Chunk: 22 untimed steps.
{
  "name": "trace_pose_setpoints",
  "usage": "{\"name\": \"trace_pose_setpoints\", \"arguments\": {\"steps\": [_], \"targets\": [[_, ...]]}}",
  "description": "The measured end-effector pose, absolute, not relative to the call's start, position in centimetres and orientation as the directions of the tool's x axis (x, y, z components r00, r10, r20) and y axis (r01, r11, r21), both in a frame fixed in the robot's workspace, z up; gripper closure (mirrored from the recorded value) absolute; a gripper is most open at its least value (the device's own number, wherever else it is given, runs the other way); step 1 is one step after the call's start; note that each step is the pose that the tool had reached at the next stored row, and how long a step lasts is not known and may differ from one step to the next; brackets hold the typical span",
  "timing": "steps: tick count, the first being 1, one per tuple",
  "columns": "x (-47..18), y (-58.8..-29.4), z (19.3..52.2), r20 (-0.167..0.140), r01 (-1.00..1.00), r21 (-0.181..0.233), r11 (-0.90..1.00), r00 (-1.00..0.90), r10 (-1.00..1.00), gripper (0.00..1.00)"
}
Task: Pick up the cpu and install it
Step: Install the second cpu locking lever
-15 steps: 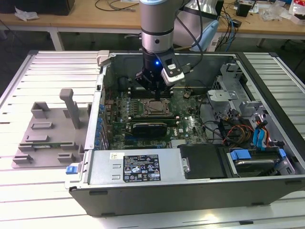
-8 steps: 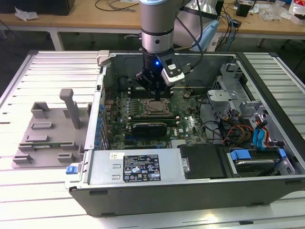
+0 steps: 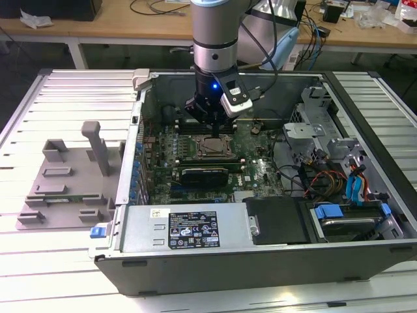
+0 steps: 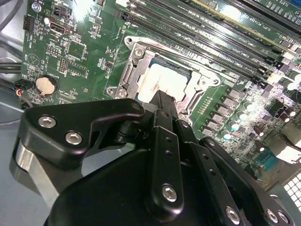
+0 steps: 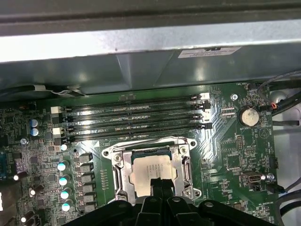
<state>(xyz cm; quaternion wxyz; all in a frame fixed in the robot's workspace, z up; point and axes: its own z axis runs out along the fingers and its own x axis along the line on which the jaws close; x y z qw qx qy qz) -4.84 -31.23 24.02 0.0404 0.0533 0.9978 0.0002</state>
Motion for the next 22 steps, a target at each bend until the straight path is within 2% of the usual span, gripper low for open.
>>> {"name": "trace_pose_setpoints", "arguments": {"steps": [10,22], "targets": [[-4.8,-31.3,25.3,-0.08,0.106,0.004,0.994,-0.991,0.106,0.89],[-4.8,-35.0,25.3,-0.08,0.106,0.008,0.994,-0.991,0.107,0.89]]}}
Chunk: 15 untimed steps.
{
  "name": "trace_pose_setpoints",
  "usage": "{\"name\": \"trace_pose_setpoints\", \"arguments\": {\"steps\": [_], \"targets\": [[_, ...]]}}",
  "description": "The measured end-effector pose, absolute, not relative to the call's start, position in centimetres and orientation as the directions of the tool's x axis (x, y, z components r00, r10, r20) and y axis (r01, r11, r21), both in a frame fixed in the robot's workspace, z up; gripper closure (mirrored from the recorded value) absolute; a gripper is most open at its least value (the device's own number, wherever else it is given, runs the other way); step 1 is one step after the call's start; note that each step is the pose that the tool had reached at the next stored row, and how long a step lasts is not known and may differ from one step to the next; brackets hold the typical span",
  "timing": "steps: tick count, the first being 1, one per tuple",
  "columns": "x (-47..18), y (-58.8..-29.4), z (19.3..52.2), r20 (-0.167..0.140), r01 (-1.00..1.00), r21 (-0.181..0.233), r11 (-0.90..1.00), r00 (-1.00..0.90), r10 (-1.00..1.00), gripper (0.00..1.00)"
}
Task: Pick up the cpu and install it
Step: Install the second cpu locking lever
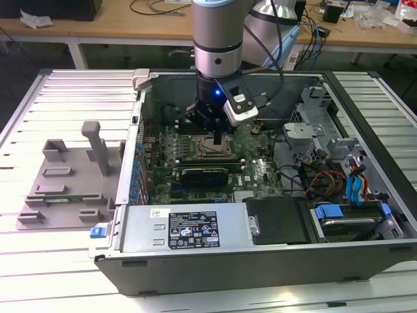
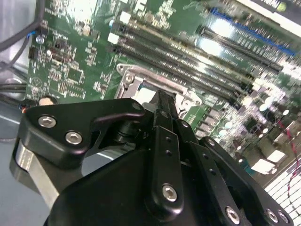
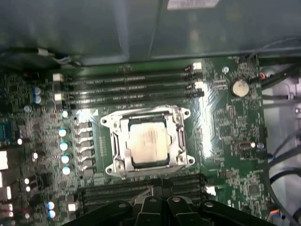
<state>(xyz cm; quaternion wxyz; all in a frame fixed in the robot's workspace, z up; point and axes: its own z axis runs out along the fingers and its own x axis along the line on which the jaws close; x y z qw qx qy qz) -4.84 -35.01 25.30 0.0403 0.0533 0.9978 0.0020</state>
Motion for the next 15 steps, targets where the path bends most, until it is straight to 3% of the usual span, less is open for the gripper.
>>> {"name": "trace_pose_setpoints", "arguments": {"steps": [15], "targets": [[-5.6,-36.3,24.9,-0.08,0.106,0.01,0.994,-0.991,0.107,0.89]]}}
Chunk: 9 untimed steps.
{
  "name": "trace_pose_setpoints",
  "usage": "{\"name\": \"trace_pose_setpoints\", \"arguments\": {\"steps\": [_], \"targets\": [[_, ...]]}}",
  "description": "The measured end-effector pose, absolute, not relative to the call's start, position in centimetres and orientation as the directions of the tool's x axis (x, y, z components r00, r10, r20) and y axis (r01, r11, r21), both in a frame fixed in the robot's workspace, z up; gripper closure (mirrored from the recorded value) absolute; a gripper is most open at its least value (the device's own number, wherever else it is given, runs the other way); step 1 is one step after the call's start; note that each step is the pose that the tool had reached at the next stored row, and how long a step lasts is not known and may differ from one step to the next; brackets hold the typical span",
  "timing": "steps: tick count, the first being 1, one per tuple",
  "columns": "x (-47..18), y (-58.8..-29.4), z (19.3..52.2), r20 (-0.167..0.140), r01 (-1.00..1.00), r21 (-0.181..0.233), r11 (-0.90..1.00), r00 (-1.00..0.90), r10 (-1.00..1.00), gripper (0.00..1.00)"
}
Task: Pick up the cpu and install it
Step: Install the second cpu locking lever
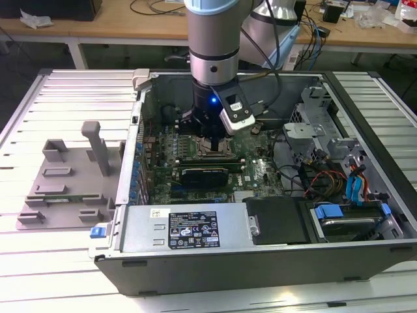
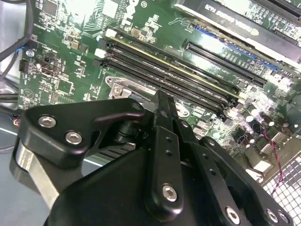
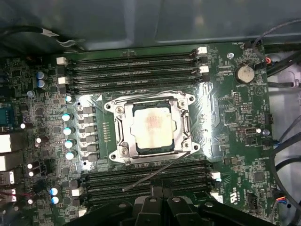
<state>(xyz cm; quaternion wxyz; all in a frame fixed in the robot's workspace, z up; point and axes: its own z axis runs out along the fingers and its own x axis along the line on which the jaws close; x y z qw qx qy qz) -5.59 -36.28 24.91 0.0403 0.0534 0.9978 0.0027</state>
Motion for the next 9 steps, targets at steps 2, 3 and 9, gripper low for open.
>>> {"name": "trace_pose_setpoints", "arguments": {"steps": [2,3,9], "targets": [[-5.65,-36.28,24.78,-0.08,0.106,0.01,0.994,-0.991,0.107,0.89],[-5.66,-36.28,24.69,-0.08,0.106,0.01,0.994,-0.991,0.107,0.89],[-6.24,-36.28,24.11,-0.078,0.103,0.029,0.994,-0.991,0.105,0.89]]}}
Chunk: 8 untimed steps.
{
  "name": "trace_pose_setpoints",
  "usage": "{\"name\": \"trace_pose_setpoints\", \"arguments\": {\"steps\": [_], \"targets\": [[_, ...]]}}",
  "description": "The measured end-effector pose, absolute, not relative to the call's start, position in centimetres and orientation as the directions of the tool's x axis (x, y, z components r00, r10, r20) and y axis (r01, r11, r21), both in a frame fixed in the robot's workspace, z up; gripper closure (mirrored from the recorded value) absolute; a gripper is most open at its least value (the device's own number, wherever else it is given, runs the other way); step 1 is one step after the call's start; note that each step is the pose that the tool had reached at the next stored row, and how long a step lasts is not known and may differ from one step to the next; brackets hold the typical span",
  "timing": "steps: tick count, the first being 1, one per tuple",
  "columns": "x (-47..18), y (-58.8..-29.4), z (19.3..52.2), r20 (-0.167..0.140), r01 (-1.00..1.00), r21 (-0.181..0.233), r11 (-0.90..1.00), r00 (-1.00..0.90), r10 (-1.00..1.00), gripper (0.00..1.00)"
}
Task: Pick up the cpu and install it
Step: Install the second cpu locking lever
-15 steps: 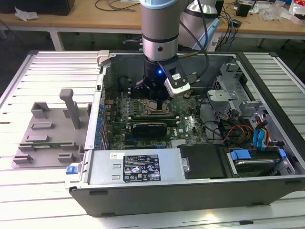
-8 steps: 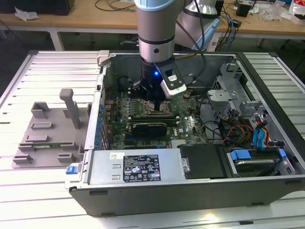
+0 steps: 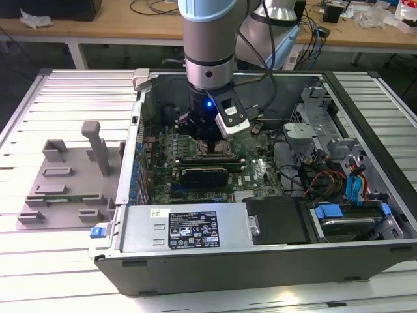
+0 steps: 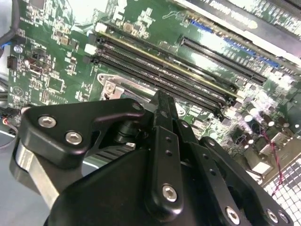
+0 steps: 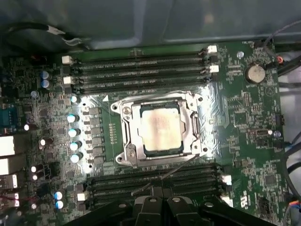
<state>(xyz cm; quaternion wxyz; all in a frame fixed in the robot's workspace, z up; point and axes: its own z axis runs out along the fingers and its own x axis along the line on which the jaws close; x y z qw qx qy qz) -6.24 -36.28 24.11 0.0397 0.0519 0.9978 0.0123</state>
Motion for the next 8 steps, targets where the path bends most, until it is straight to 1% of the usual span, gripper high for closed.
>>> {"name": "trace_pose_setpoints", "arguments": {"steps": [3,8], "targets": [[-6.25,-36.28,23.84,-0.077,0.051,0.038,0.998,-0.996,0.053,0.89],[-6.29,-36.35,23.62,-0.077,-0.037,0.039,0.999,-0.996,-0.034,0.89]]}}
